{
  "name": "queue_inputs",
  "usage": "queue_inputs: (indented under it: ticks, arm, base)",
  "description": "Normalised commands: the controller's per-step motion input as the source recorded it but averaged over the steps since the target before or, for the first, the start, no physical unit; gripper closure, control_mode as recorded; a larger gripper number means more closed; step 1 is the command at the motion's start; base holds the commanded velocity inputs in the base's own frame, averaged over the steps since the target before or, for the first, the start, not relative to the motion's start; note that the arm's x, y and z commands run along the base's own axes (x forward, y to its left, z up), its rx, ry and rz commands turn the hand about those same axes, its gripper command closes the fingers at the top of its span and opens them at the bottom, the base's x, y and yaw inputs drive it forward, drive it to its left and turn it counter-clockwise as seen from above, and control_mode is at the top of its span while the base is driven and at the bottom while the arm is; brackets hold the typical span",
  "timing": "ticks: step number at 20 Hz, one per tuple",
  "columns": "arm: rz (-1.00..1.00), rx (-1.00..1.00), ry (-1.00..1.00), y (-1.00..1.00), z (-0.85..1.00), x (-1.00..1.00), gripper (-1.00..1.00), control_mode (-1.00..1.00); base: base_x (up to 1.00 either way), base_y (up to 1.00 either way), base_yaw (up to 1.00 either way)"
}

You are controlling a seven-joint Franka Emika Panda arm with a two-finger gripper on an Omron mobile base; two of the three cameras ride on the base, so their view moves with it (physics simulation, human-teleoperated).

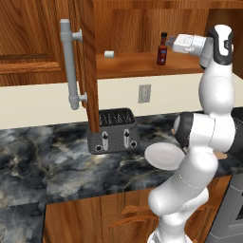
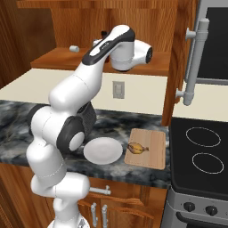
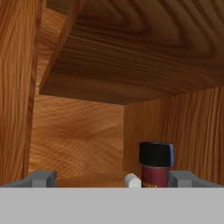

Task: Pick the chicken drumstick from the plate and place it on the cutting board. Then pick the condiment bottle from the cabinet and place it next to the cutting board.

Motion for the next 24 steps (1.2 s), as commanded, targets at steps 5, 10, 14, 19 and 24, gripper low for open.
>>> queue_inputs:
  ticks: [5, 10, 14, 19, 24]
  arm:
    - [0.0, 0.0, 0.0, 0.0, 0.0, 0.02, -1.0, -1.0]
    - [0.0, 0.0, 0.0, 0.0, 0.0, 0.0, -1.0, -1.0]
    - [0.0, 0.0, 0.0, 0.0, 0.0, 0.03, -1.0, -1.0]
    - [0.0, 0.0, 0.0, 0.0, 0.0, 0.04, -1.0, -1.0]
    - [0.0, 0.0, 0.0, 0.0, 0.0, 0.05, -1.0, -1.0]
  base:
    - [0.0, 0.0, 0.0]
    - [0.0, 0.0, 0.0]
    - [0.0, 0.0, 0.0]
    - [0.0, 0.0, 0.0]
    - [0.0, 0.0, 0.0]
